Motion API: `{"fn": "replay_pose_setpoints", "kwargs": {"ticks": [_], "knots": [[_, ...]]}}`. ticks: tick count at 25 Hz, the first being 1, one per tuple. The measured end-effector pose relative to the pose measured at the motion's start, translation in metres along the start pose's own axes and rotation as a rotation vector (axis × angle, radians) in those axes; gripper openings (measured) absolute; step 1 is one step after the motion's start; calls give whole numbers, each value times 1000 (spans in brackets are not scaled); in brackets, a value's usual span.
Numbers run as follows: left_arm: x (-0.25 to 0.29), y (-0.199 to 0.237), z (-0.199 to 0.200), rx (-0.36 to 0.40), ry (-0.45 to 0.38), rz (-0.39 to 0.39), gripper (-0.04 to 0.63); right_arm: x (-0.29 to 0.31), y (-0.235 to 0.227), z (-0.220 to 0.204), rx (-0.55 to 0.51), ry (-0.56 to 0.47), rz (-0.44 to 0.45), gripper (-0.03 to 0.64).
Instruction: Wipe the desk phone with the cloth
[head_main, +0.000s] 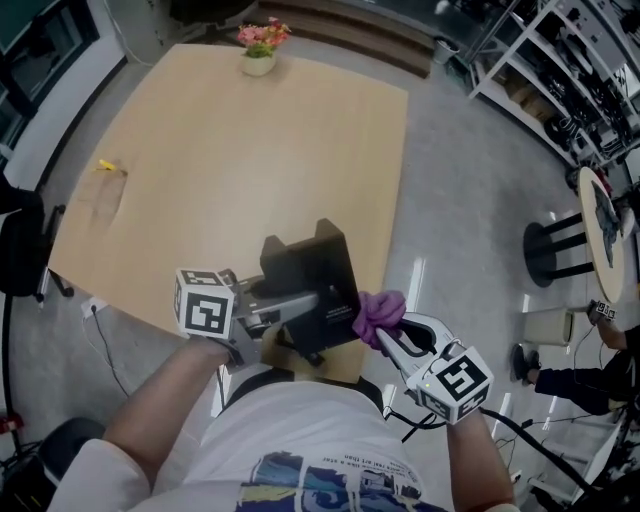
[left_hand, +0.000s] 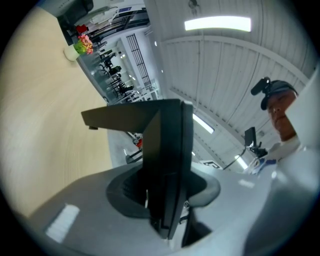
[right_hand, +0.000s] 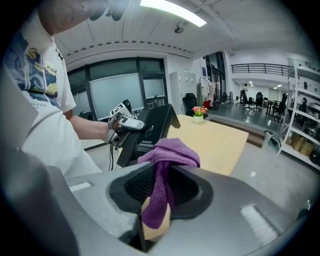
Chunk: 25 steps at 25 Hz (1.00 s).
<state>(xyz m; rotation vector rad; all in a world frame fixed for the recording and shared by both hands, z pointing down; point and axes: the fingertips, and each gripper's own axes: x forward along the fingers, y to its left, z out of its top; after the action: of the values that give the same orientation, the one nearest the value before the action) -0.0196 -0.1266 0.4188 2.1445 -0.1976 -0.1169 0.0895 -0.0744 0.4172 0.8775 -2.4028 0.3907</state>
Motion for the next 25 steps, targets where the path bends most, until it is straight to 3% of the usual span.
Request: {"fn": "replay_pose_setpoints", "kwargs": {"ticks": [5, 8, 17, 21, 25], "knots": [[1, 1, 6, 6, 8, -14, 178, -3, 2, -23, 14, 65, 16, 87], [5, 1, 4, 13, 14, -23, 178, -10, -8, -15, -2, 55, -5, 87], [14, -7, -12, 24, 89, -36, 178, -35, -34, 108, -128, -170, -45, 87], [20, -13, -26, 17, 119, -47, 178, -35, -28, 158, -160, -271, 12, 87], [28, -24, -40, 11, 144, -64, 178, -16, -23, 169, -219, -247, 80, 87]]}}
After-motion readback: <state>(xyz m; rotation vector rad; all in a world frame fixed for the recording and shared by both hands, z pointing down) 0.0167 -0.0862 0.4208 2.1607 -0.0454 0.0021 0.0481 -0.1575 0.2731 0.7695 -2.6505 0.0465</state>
